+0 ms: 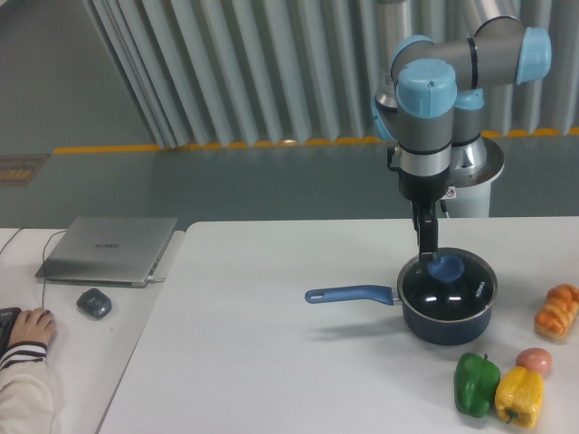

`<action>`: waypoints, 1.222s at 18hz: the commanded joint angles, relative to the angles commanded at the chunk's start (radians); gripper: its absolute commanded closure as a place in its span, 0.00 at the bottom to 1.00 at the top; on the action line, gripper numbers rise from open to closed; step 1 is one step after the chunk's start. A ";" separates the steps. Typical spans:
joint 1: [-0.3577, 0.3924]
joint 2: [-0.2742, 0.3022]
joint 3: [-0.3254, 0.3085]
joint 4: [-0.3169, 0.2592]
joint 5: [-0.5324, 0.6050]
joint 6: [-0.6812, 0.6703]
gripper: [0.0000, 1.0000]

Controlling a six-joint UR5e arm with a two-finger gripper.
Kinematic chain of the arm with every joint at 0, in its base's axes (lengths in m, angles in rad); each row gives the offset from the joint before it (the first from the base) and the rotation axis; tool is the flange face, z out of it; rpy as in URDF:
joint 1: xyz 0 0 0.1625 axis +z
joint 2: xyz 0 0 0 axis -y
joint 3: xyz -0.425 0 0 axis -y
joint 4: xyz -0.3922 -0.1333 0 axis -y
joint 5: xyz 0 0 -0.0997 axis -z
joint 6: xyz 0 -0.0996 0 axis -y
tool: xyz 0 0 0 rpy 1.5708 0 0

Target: Close the pot lid

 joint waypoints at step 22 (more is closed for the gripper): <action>0.008 0.015 -0.054 0.023 -0.064 -0.011 0.00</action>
